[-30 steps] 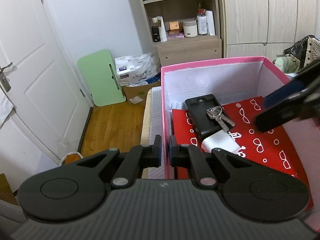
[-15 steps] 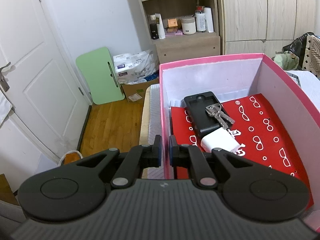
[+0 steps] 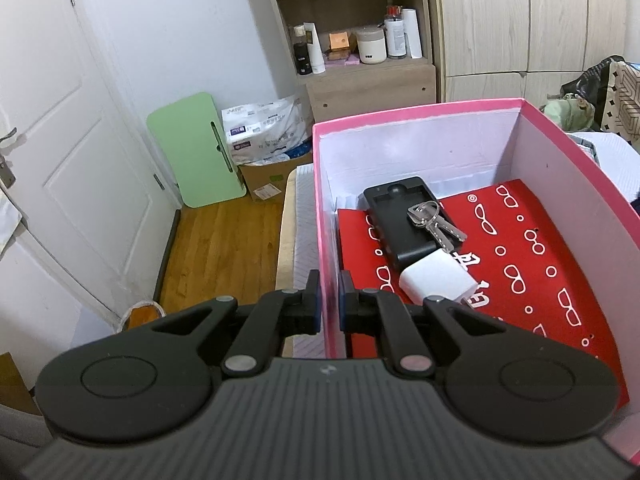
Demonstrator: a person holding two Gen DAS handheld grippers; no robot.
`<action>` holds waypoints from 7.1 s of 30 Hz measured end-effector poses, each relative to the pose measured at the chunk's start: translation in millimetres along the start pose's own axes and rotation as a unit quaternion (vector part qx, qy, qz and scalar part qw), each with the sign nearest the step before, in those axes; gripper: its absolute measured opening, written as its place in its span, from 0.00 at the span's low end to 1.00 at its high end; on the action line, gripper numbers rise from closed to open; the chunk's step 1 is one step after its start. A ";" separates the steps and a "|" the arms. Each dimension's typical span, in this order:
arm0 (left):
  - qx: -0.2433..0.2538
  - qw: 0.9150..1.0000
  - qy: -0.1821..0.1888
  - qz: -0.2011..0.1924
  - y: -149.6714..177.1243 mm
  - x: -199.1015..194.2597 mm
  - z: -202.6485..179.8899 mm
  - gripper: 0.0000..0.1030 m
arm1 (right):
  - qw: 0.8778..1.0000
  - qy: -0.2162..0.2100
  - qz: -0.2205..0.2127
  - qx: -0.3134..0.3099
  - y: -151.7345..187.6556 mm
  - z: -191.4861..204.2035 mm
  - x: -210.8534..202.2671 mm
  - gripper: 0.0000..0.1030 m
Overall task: Organize rigid objects
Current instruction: 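Move the right tool back to the white pocket router on the table, then grasp the white pocket router with the right tool, then carry the router into the box and release it beside the phone case, then move the right tool to the AA battery and grasp it, then carry the battery into the box and drop it onto the phone case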
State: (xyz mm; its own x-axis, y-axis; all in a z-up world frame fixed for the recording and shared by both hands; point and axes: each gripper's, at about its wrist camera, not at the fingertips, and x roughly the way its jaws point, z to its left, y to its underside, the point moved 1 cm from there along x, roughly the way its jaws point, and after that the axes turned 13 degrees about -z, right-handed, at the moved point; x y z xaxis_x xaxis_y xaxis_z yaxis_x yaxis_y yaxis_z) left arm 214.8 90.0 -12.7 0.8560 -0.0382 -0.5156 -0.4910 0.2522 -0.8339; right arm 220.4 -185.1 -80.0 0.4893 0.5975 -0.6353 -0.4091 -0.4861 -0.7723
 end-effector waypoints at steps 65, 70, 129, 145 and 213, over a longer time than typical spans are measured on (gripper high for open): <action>-0.025 0.982 0.093 0.161 -3.5 10.7 19.8 0.11 | 0.989 -0.031 -0.070 -0.130 -113.7 63.5 -32.7 1.00; -0.006 0.981 0.089 0.172 0.0 8.5 20.7 0.11 | 0.985 -0.055 -0.028 -0.160 -117.6 60.4 7.8 1.00; -0.054 0.977 0.097 0.184 -4.0 14.5 29.1 0.08 | 0.991 -0.049 0.024 -0.121 -105.1 21.2 64.3 1.00; -0.052 0.978 0.097 0.179 -5.1 12.2 28.4 0.08 | 0.999 -0.015 -0.044 -0.019 -118.7 -28.6 3.9 0.99; -0.086 0.982 0.069 0.156 -7.4 -1.8 29.5 0.07 | 0.989 -0.005 0.086 0.122 -147.3 3.2 106.1 0.10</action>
State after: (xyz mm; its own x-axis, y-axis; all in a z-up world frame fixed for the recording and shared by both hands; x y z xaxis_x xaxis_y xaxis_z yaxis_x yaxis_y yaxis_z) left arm 221.6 116.7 0.2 0.6346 -0.1188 -0.7637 -0.7566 0.1063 -0.6452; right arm 330.1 -48.1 -33.7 0.3889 0.5263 -0.7562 -0.6603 -0.4132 -0.6271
